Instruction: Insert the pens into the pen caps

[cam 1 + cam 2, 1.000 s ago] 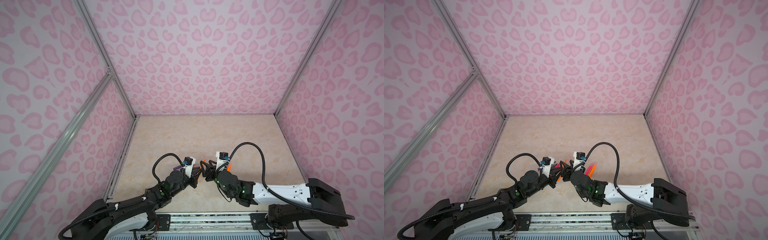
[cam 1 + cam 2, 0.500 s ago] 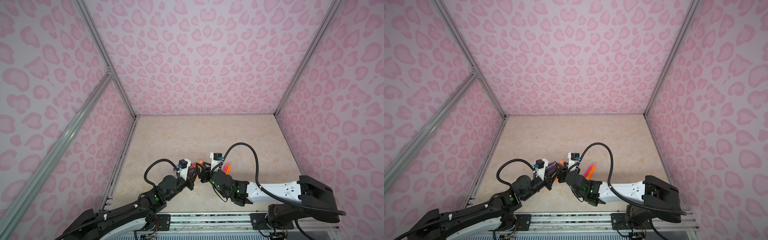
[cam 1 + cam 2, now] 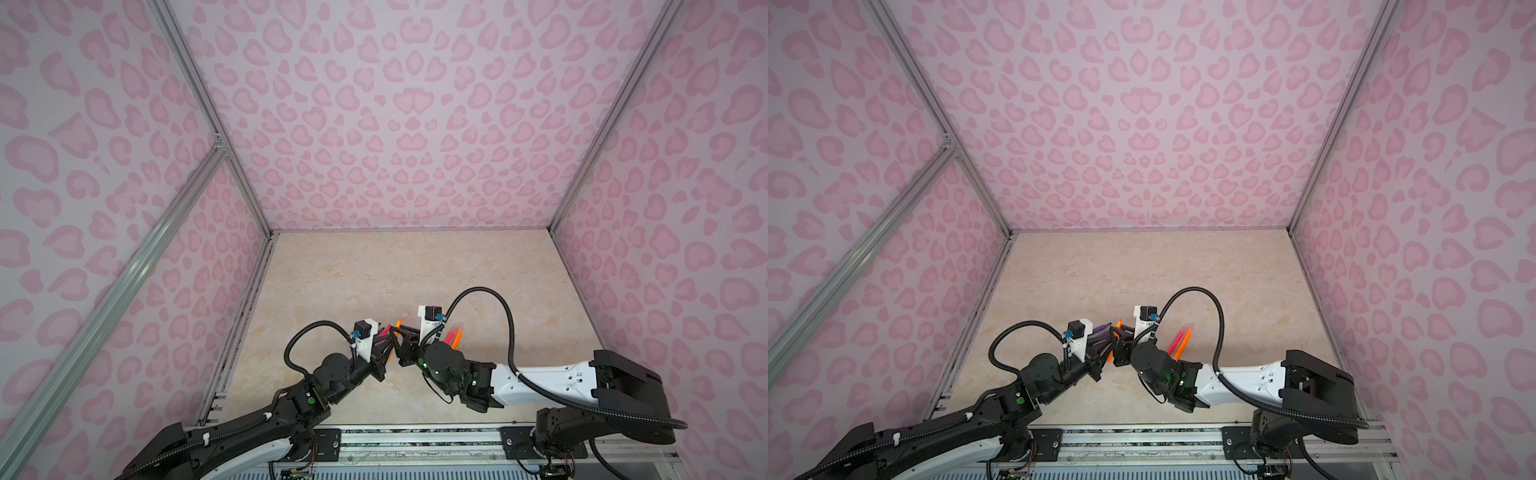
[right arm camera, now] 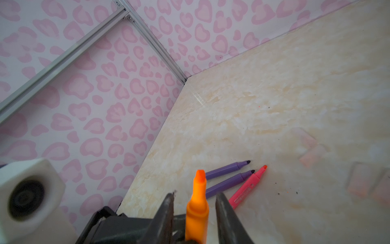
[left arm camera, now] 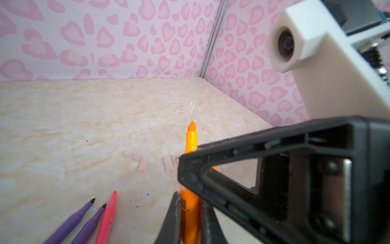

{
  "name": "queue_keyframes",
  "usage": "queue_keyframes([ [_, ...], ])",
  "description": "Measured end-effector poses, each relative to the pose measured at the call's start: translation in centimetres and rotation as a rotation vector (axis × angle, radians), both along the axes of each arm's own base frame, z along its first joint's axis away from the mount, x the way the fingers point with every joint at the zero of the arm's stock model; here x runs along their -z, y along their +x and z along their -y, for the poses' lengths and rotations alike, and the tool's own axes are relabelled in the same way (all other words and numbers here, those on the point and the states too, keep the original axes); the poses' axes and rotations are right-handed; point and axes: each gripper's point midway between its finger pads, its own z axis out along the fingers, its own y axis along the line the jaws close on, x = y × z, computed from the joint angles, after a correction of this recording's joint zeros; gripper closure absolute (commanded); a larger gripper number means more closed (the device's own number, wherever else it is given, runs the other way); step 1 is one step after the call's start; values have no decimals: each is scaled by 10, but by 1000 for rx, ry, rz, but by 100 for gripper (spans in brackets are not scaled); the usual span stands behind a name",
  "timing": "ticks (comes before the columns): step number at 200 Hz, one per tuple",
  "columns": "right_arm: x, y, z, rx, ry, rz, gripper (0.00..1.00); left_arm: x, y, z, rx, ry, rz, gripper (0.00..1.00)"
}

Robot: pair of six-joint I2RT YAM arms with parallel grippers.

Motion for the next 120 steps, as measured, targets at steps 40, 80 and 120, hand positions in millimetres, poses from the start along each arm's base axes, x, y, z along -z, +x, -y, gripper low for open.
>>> queue_keyframes([
  [40,1,-1,-4,-11,15,-11,75,2,0,-1,-3,6,-4,97],
  [80,1,0,-3,-2,17,-8,84,1,0,-1,-4,2,0,96],
  [120,0,1,-2,3,20,-6,89,0,-1,-2,-4,-1,2,83],
])
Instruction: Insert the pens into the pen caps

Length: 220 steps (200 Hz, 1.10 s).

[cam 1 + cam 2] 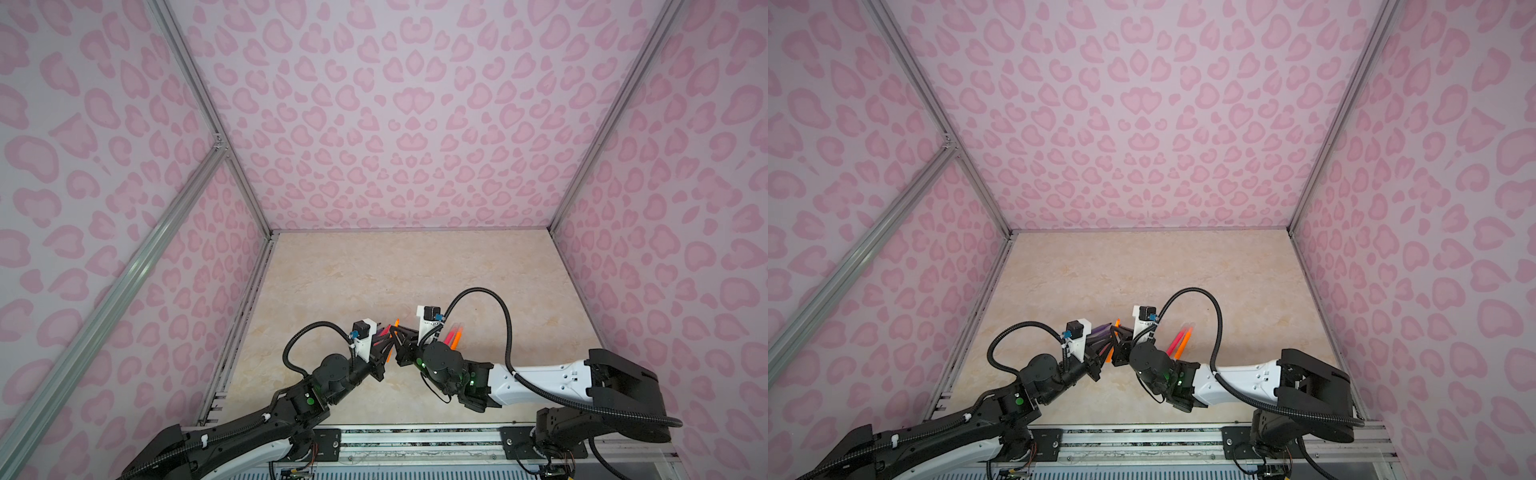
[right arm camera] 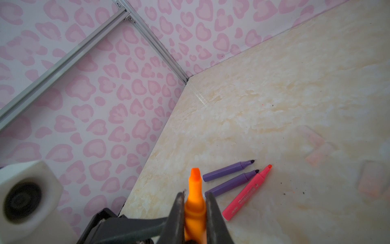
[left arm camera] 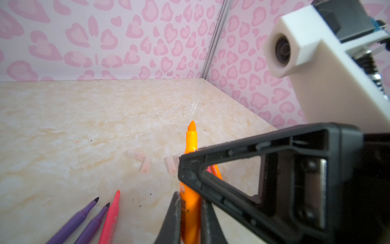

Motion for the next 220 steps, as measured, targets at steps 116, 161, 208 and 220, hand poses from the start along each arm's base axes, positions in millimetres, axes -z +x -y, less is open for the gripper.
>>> queue_keyframes([
  [116,-3,-4,1,-9,-12,22,94,13,-2,6,30,42,-18,73],
  [161,-2,-8,-4,-26,-30,32,94,12,-2,8,35,44,-20,78],
  [208,-7,-7,-12,-31,-23,44,68,5,-2,-2,3,17,3,97],
  [220,-9,-7,-12,-30,-21,44,57,2,-2,-3,4,8,11,97],
])
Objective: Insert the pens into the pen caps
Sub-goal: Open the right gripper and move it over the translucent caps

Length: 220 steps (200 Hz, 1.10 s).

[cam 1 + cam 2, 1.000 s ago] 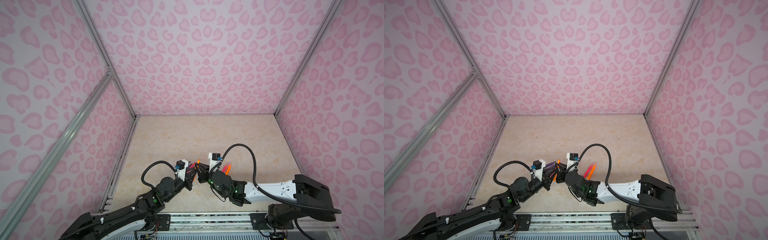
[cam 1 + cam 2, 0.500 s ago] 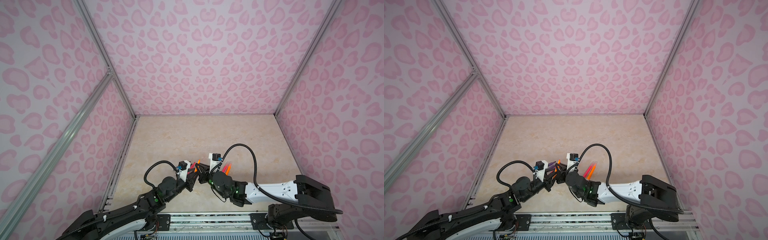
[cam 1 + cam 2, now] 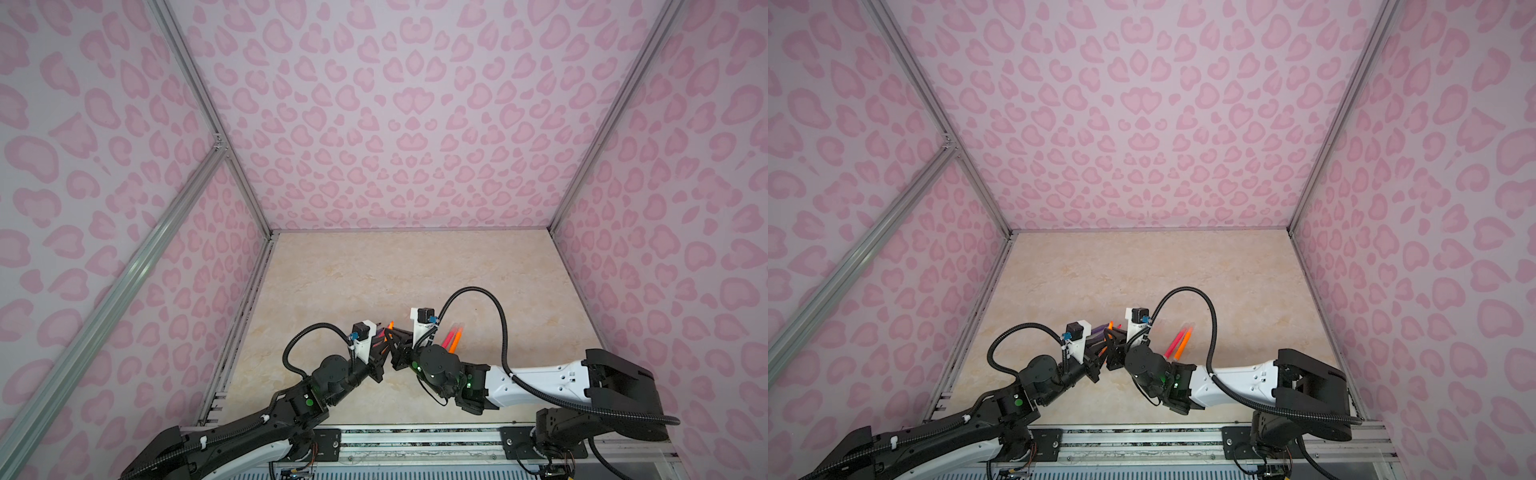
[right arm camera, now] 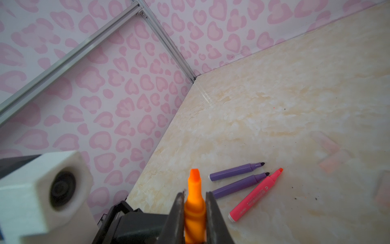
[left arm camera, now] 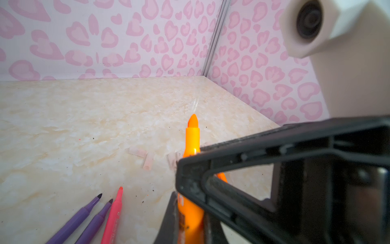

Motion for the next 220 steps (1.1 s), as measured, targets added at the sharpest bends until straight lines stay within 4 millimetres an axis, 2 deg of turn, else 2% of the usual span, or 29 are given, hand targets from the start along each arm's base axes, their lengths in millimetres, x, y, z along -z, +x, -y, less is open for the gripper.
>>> queue_keyframes([
  [19,-1,1,5,16,-17,7,49,-2,2,-3,-20,-4,5,97],
  [41,-5,3,17,55,-26,15,48,3,8,-9,-69,18,-2,97],
  [68,-5,9,46,150,-67,28,48,11,23,-16,-158,57,-41,97],
  [82,1,14,62,210,-95,18,49,13,32,-20,-204,63,-63,97],
  [116,28,38,102,360,-171,-40,53,26,42,-27,-260,88,-116,97],
  [172,71,88,143,589,-352,-174,56,29,44,-16,-225,100,-152,97],
  [183,81,93,149,607,-400,-196,56,30,44,-13,-214,103,-158,97],
  [220,107,108,148,579,-498,-274,56,36,44,-9,-203,123,-173,97],
])
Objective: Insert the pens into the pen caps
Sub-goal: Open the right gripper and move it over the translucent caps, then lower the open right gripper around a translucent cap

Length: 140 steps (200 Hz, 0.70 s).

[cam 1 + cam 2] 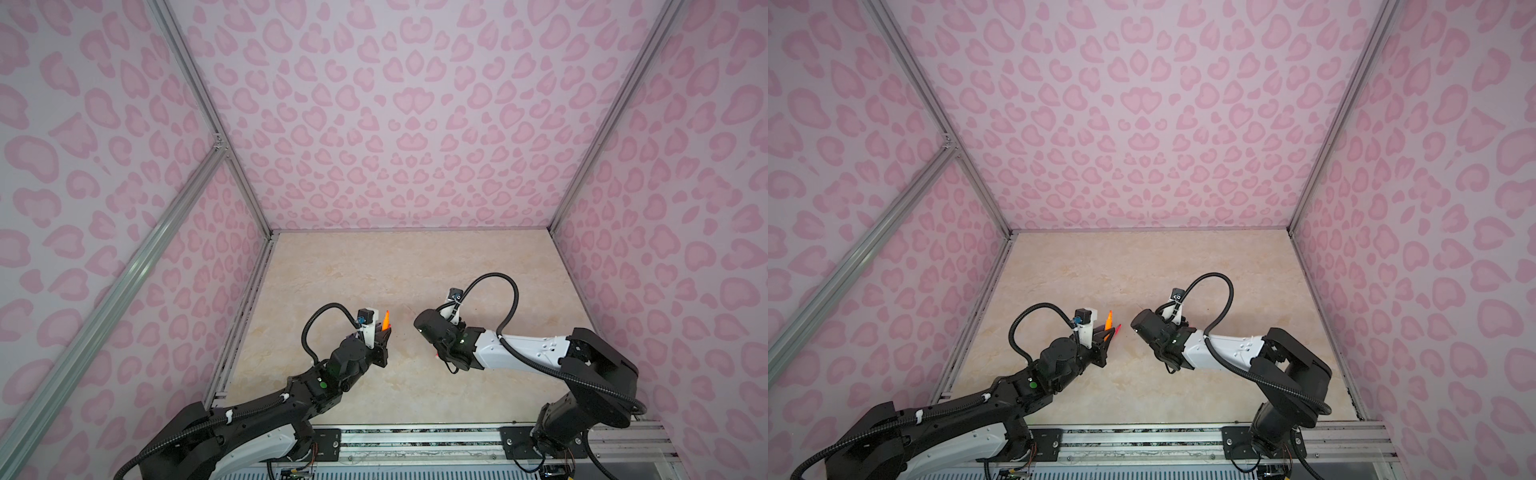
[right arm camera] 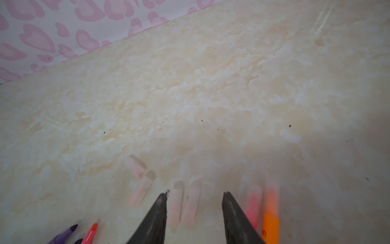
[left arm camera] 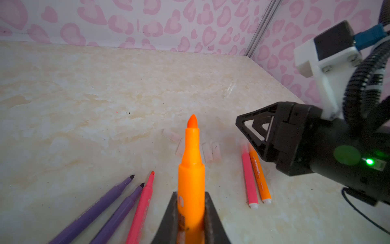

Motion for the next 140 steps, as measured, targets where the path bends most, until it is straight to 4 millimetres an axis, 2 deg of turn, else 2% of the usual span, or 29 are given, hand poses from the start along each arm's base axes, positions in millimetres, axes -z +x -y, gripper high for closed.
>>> queue_keyframes([
  [39,33,12,-1,-42,-21,-134,58,3,0,4,16,8,-11,97],
  [74,57,15,-7,-84,-3,-233,60,2,0,4,17,7,-9,97],
  [140,69,7,-18,-139,16,-290,63,-4,-1,3,17,-4,9,97],
])
